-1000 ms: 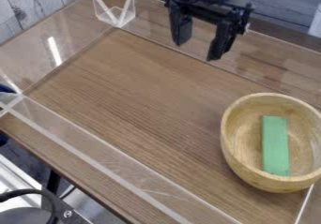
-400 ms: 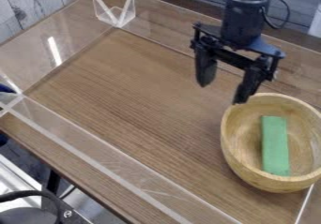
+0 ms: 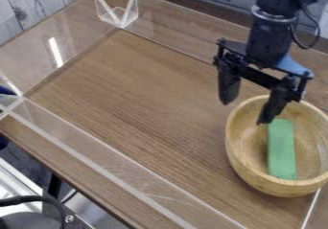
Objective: Remove the green block from inside the brown bowl and put it on the table
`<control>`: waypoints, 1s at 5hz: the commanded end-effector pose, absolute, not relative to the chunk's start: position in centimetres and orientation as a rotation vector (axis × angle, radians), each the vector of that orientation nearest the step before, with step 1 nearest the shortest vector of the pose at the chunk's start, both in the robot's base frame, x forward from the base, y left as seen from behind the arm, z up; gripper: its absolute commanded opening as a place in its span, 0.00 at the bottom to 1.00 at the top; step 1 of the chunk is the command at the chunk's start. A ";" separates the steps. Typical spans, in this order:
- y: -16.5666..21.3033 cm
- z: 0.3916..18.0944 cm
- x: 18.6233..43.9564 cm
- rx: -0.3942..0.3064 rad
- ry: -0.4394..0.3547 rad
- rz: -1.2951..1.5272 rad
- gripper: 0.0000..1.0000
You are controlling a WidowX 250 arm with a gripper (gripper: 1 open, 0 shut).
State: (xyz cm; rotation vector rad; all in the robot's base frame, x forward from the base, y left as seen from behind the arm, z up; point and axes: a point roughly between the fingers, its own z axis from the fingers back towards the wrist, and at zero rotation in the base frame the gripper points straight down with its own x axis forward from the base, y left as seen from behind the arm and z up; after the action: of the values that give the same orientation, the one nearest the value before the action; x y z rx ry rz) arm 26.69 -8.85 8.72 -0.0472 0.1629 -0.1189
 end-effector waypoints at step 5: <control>-13.0 5.6 27.5 -0.088 0.147 -0.117 1.00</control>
State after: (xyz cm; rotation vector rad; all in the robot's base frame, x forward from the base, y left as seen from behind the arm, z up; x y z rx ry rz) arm 26.83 -12.46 4.53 -0.0728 0.1897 -0.1079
